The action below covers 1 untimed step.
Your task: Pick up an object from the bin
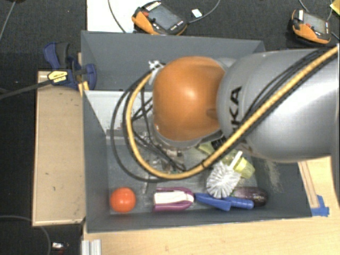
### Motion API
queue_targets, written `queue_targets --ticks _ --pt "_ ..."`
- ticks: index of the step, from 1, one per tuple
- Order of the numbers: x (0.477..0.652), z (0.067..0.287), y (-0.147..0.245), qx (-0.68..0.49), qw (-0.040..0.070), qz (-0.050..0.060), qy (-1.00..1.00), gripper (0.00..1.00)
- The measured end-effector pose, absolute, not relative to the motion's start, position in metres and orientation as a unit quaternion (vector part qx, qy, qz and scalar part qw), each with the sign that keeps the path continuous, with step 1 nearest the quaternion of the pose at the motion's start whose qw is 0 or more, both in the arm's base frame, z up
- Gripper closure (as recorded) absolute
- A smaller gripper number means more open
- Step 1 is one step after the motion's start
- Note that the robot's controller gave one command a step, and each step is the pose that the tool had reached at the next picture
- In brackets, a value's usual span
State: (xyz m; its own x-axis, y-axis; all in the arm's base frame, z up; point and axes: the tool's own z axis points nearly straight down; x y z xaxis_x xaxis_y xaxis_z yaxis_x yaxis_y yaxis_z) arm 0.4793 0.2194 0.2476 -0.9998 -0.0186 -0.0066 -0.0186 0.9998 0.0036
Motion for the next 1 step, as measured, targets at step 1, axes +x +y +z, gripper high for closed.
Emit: queue_targets --ticks 1 --pt "0.4815 0.2288 0.1851 0.155 0.001 0.0 0.988 0.0"
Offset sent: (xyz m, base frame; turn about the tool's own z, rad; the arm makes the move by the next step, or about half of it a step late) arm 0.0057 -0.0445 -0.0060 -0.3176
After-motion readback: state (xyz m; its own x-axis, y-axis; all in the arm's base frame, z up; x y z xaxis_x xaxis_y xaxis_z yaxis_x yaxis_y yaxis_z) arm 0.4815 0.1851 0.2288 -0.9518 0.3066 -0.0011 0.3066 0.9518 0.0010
